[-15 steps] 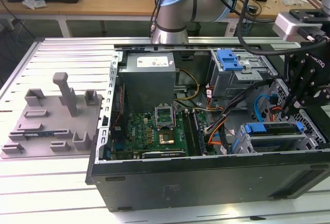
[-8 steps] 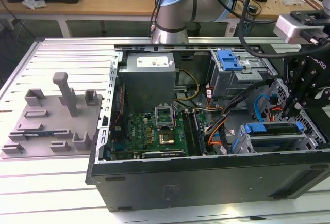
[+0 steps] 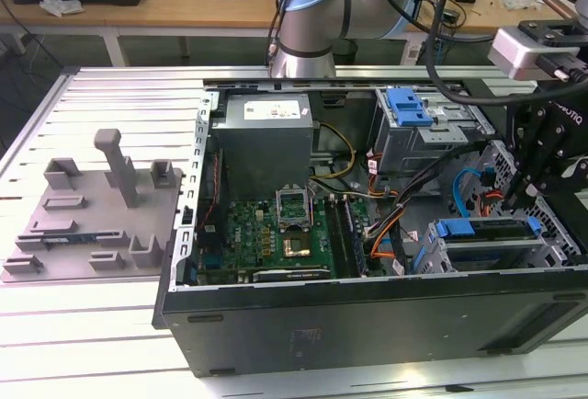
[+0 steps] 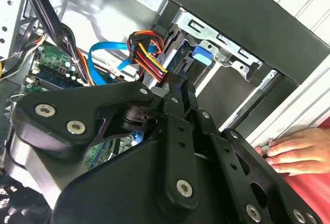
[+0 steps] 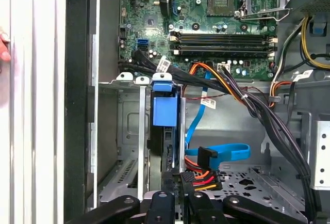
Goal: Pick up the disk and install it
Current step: 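Insert the first disk wire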
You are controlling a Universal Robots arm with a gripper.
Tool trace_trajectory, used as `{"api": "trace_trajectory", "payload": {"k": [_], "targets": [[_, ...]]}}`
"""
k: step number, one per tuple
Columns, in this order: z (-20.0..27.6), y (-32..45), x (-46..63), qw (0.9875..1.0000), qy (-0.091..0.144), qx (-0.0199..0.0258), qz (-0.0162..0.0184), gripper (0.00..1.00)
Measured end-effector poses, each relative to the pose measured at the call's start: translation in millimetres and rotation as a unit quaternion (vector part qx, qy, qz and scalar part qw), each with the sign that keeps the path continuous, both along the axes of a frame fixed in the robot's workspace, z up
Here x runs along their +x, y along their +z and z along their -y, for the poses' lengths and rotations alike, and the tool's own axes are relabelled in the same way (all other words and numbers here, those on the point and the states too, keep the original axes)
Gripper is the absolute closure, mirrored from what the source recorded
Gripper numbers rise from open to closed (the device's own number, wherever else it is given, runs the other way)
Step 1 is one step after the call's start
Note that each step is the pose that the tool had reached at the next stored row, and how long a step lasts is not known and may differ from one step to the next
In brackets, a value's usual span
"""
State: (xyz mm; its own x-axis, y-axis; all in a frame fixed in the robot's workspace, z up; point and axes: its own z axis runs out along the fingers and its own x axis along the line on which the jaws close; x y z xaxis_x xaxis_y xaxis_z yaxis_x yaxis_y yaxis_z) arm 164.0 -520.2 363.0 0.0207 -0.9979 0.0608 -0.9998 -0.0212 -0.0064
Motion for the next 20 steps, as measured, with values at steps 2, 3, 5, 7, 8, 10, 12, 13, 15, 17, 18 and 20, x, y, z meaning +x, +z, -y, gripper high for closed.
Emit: {"api": "trace_trajectory", "payload": {"k": [2, 3, 5, 7, 8, 10, 12, 13, 15, 17, 18, 20], "targets": [[0.2, -0.2, 0.0, 1.0000, -0.001, 0.0000, 0.0000, 0.83], [0.2, -0.3, 0.0, 1.0000, -0.001, 0.0001, 0.0000, 0.83], [0.3, -0.6, 0.0, 1.0000, -0.001, 0.0003, 0.0000, 0.83], [0.3, -1.2, 0.0, 1.0000, -0.001, 0.0009, -0.0001, 0.83], [0.3, -1.5, 0.0, 1.0000, -0.001, 0.0011, 0.0000, 0.83], [0.4, -2.0, 0.0, 1.0000, -0.001, 0.0015, 0.0000, 0.83], [0.7, -2.6, 0.0, 1.0000, -0.001, 0.0022, 0.0000, 0.83], [0.8, -2.8, 0.0, 1.0000, -0.001, 0.0024, -0.0001, 0.83], [1.1, -3.2, 0.0, 1.0000, -0.001, 0.0029, 0.0000, 0.83], [1.6, -3.7, 0.0, 1.0000, -0.001, 0.0035, 0.0000, 0.83], [1.7, -4.0, 0.0, 1.0000, -0.001, 0.0038, 0.0000, 0.83], [2.1, -4.4, 0.1, 1.0000, -0.001, 0.0042, -0.0001, 0.83]]}}
